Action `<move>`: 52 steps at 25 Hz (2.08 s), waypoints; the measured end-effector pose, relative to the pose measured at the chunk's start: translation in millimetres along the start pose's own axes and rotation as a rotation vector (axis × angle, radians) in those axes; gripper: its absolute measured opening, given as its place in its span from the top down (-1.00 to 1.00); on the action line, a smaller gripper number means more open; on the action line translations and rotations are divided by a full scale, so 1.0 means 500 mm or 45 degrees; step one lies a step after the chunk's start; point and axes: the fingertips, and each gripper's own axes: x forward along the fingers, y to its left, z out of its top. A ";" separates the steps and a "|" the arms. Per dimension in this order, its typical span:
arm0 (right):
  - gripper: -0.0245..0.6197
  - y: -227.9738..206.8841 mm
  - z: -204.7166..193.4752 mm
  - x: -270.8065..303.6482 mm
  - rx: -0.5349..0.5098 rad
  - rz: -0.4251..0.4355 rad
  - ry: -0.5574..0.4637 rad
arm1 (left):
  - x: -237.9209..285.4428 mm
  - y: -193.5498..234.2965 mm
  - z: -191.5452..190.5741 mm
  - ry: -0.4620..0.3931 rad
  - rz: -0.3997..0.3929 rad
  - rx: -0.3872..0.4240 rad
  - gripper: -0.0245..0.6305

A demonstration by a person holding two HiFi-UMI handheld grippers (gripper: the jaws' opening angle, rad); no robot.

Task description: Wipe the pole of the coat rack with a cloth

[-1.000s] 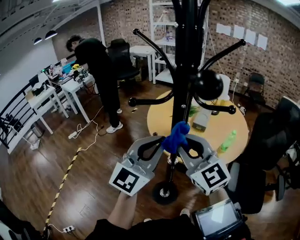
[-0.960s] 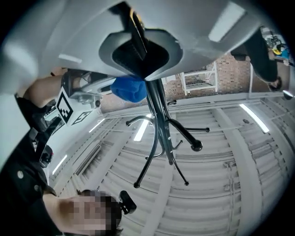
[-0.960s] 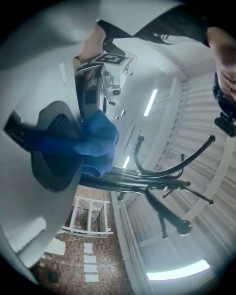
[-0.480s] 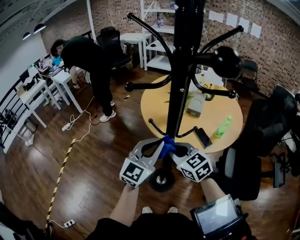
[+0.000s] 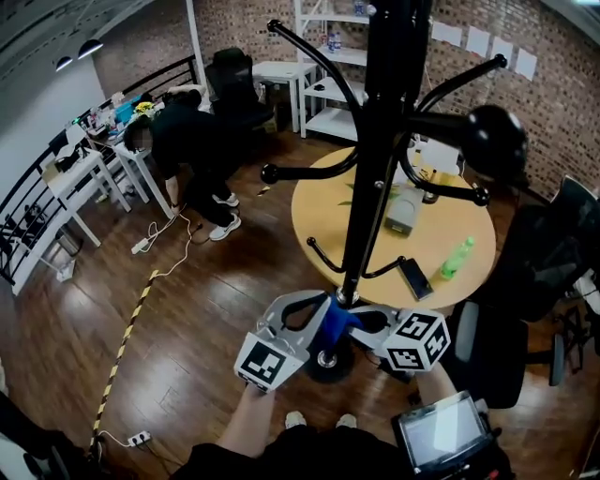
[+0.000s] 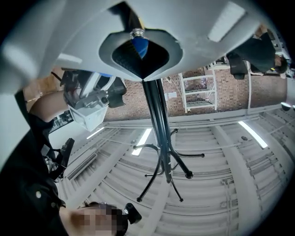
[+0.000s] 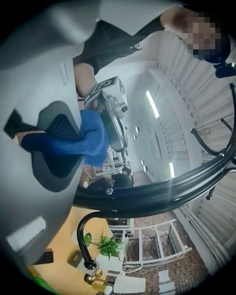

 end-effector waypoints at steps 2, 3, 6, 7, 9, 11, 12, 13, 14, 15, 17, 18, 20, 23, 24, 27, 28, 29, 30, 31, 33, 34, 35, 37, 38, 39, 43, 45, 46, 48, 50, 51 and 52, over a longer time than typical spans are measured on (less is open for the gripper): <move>0.77 -0.040 -0.003 0.014 -0.021 -0.101 -0.019 | -0.001 0.009 -0.019 0.039 0.011 -0.004 0.92; 0.77 -0.058 -0.002 0.018 -0.035 -0.153 -0.032 | -0.001 0.011 -0.027 0.059 0.013 -0.008 0.92; 0.77 -0.102 0.022 0.004 -0.085 -0.313 -0.114 | 0.002 0.012 -0.038 0.087 0.005 -0.016 0.92; 0.77 -0.111 0.041 -0.011 -0.110 -0.362 -0.152 | 0.003 0.014 -0.035 0.076 0.007 -0.020 0.92; 0.77 -0.109 0.095 -0.045 -0.187 -0.419 -0.232 | 0.005 0.024 -0.011 0.010 0.020 -0.040 0.92; 0.77 -0.087 0.167 -0.083 -0.270 -0.455 -0.341 | 0.007 0.034 0.025 -0.064 0.021 -0.064 0.92; 0.77 -0.073 0.207 -0.104 -0.308 -0.481 -0.409 | 0.008 0.037 0.042 -0.085 0.014 -0.065 0.92; 0.77 -0.060 0.250 -0.127 -0.350 -0.512 -0.475 | 0.010 0.038 0.059 -0.095 0.004 -0.055 0.92; 0.77 -0.047 0.292 -0.148 -0.394 -0.542 -0.533 | 0.011 0.040 0.075 -0.100 -0.005 -0.037 0.92; 0.77 -0.036 0.331 -0.166 -0.437 -0.562 -0.578 | 0.014 0.041 0.093 -0.107 -0.013 -0.016 0.92; 0.77 -0.019 0.399 -0.191 -0.505 -0.582 -0.638 | 0.021 0.046 0.134 -0.140 -0.025 0.031 0.92; 0.77 -0.012 0.428 -0.202 -0.531 -0.594 -0.667 | 0.025 0.048 0.155 -0.161 -0.034 0.060 0.92; 0.77 0.002 0.477 -0.233 -0.561 -0.631 -0.744 | 0.036 0.049 0.197 -0.204 -0.060 0.119 0.92; 0.77 0.033 0.540 -0.288 -0.589 -0.688 -0.880 | 0.031 0.046 0.252 -0.260 -0.083 0.184 0.92; 0.77 0.048 0.557 -0.304 -0.603 -0.695 -0.922 | 0.024 0.044 0.266 -0.274 -0.088 0.200 0.92; 0.77 0.093 0.603 -0.348 -0.659 -0.714 -1.024 | 0.003 0.039 0.289 -0.286 -0.105 0.245 0.92; 0.77 0.110 0.618 -0.363 -0.677 -0.714 -1.054 | 0.001 0.039 0.295 -0.292 -0.107 0.254 0.92; 0.77 0.130 0.632 -0.376 -0.698 -0.707 -1.081 | -0.001 0.041 0.300 -0.301 -0.109 0.260 0.92; 0.77 0.153 0.643 -0.385 -0.721 -0.693 -1.102 | -0.003 0.042 0.306 -0.308 -0.109 0.265 0.92; 0.77 0.177 0.650 -0.391 -0.741 -0.674 -1.118 | -0.006 0.044 0.310 -0.313 -0.107 0.268 0.92; 0.77 0.224 0.654 -0.398 -0.763 -0.618 -1.147 | -0.014 0.047 0.321 -0.325 -0.101 0.269 0.92; 0.77 0.249 0.654 -0.402 -0.771 -0.582 -1.167 | -0.019 0.047 0.325 -0.331 -0.100 0.272 0.92; 0.77 0.276 0.653 -0.407 -0.784 -0.548 -1.191 | -0.023 0.047 0.329 -0.336 -0.099 0.276 0.92; 0.77 0.323 0.655 -0.418 -0.836 -0.518 -1.227 | -0.029 0.045 0.335 -0.343 -0.102 0.277 0.92; 0.77 0.338 0.657 -0.422 -0.868 -0.522 -1.232 | -0.030 0.044 0.337 -0.348 -0.103 0.278 0.92; 0.77 0.344 0.658 -0.423 -0.889 -0.529 -1.232 | -0.032 0.042 0.340 -0.353 -0.104 0.282 0.92; 0.77 0.300 0.659 -0.401 -0.831 -0.558 -1.196 | -0.039 0.042 0.341 -0.348 -0.107 0.300 0.92; 0.77 0.242 0.657 -0.377 -0.778 -0.648 -1.132 | -0.044 0.047 0.338 -0.344 -0.101 0.291 0.92; 0.77 0.205 0.654 -0.364 -0.737 -0.694 -1.093 | -0.046 0.050 0.336 -0.343 -0.096 0.289 0.92; 0.77 0.132 0.640 -0.338 -0.642 -0.755 -1.010 | -0.048 0.055 0.330 -0.342 -0.084 0.273 0.92; 0.77 0.074 0.613 -0.307 -0.562 -0.782 -0.913 | -0.046 0.056 0.319 -0.334 -0.080 0.247 0.92; 0.76 0.052 0.594 -0.289 -0.534 -0.787 -0.866 | -0.045 0.056 0.315 -0.333 -0.079 0.226 0.92; 0.77 0.036 0.574 -0.271 -0.520 -0.786 -0.827 | -0.045 0.056 0.312 -0.334 -0.074 0.197 0.92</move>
